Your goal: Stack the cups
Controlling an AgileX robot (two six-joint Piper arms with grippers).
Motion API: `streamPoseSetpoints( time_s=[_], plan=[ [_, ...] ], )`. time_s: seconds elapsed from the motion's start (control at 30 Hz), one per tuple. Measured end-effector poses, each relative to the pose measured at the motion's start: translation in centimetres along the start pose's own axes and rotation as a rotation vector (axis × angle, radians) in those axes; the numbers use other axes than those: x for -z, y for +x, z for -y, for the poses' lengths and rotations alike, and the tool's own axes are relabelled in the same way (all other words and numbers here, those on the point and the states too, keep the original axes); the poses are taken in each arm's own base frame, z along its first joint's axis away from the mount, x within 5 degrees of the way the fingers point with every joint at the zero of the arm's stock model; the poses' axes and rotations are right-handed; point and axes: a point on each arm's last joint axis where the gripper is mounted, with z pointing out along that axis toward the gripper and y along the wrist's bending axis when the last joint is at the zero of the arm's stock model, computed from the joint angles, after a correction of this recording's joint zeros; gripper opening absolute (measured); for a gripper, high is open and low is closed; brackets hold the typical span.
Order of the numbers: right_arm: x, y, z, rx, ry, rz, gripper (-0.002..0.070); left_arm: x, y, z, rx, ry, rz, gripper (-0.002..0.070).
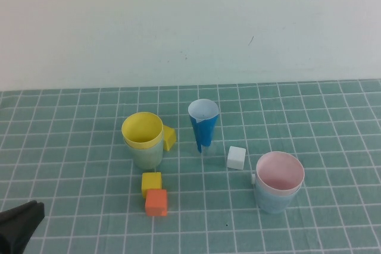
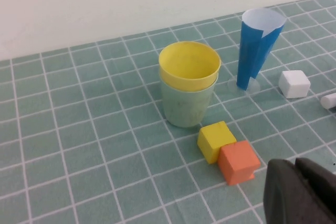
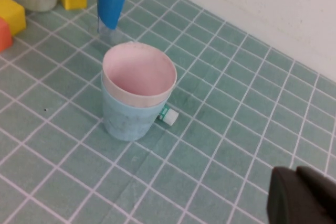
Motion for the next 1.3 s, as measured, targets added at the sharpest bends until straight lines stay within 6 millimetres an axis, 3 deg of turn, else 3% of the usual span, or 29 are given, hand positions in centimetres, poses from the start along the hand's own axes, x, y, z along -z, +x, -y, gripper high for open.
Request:
streamPoseSetpoints(
  time_s=[0.83, 1.03, 1.3],
  plan=[
    [0.2, 0.3, -0.2, -0.011, -0.001, 0.015, -0.0001, -0.1, 0.3, -0.1, -0.025, -0.003, 0.009, -0.0001],
    [0.2, 0.4, -0.2, -0.011, 0.0, 0.017, -0.0001, 0.3, 2.0, -1.5, -0.059, -0.155, 0.203, -0.0001],
    [0.2, 0.4, -0.2, -0.011, 0.0, 0.017, -0.0001, 0.5, 7.7, -2.2, 0.053, -0.233, 0.29, -0.0001]
  ],
)
